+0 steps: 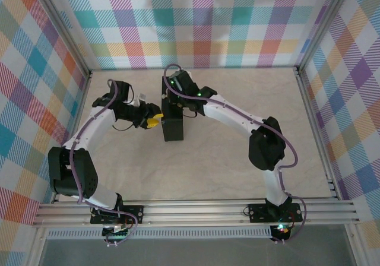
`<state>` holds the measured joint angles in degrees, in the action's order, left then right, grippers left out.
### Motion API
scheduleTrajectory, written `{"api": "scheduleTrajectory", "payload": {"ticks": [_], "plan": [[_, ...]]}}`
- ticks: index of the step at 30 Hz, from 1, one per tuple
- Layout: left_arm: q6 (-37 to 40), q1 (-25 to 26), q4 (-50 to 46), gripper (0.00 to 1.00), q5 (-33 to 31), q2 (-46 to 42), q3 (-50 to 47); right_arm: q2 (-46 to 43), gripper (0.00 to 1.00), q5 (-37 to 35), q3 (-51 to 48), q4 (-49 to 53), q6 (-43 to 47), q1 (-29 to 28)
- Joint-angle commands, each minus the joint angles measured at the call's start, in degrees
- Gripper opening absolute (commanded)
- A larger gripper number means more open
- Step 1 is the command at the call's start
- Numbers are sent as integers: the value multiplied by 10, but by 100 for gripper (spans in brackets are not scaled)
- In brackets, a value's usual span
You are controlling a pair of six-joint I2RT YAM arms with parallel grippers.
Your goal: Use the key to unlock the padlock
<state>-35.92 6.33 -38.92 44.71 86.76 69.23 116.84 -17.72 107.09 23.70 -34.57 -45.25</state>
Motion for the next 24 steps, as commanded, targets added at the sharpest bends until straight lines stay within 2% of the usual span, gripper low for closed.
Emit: {"api": "scheduleTrajectory", "payload": {"ticks": [1,9,16,24], "plan": [[-8,-10,-9,42,-12,-21,6,-46,6,19,-7,-51,23,13],[-14,-16,-10,41,-15,-21,14,-82,6,22,-25,-78,28,36],[-10,-15,-29,42,-32,-18,38,-126,6,-9,-75,-46,54,62],[0,-16,-50,44,-83,-21,64,-228,9,9,-282,-32,46,146]]}}
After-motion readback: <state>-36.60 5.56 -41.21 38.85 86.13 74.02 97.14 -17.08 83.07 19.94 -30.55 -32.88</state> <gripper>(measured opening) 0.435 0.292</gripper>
